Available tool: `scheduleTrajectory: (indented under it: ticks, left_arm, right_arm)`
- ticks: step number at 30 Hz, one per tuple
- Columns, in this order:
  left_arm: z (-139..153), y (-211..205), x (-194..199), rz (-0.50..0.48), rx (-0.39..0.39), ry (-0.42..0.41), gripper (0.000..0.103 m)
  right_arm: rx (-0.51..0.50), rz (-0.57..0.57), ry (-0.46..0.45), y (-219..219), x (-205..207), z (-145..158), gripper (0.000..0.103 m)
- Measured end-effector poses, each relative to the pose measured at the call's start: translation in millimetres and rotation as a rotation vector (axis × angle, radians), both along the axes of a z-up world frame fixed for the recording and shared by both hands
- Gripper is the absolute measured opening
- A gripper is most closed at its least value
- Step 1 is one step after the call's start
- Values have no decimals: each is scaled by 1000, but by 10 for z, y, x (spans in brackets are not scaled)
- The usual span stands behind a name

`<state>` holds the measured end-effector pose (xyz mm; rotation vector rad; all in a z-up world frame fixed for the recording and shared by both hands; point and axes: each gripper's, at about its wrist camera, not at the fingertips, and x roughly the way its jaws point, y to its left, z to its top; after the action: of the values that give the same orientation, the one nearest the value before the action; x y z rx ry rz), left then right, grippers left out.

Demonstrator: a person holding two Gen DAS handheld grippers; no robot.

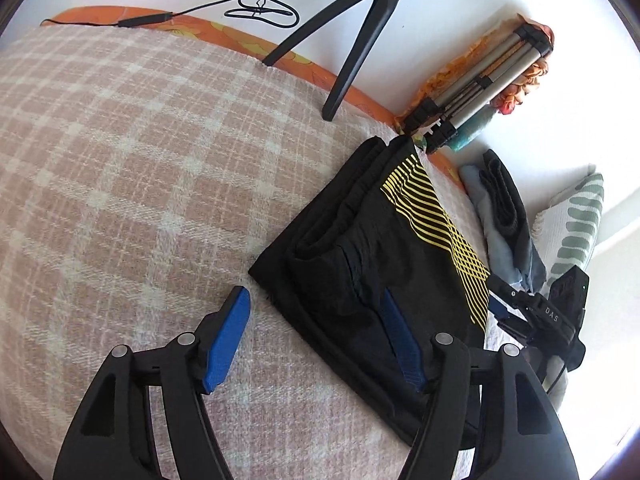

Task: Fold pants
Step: 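Regrasp the folded black pants edge with the right gripper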

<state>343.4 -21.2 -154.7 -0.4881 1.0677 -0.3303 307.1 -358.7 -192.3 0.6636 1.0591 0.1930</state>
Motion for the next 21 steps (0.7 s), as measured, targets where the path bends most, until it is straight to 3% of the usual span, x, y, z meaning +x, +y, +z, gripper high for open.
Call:
scheduleTrajectory:
  ticks: [4,10,13,16,21]
  left_arm:
    - [-10,-30,64,59,-21,-13,72]
    - [-3,-178,91,57,69,-78,70]
    - [-27,-210,119,71,102,-98,46]
    - [-66,-178,177,86,71,-91,30]
    - [-59,-204,188,85,79,-114,24]
  right_arm:
    - [51,-27,-8,-21,16,-31,63]
    - [75,-41,-19,46,77,-61,57]
    - [79,-26,-14,99,125,-91,44]
    - [83,-44,-8,89,140,-125,29]
    - [52,-37,2,99,153,-132,12]
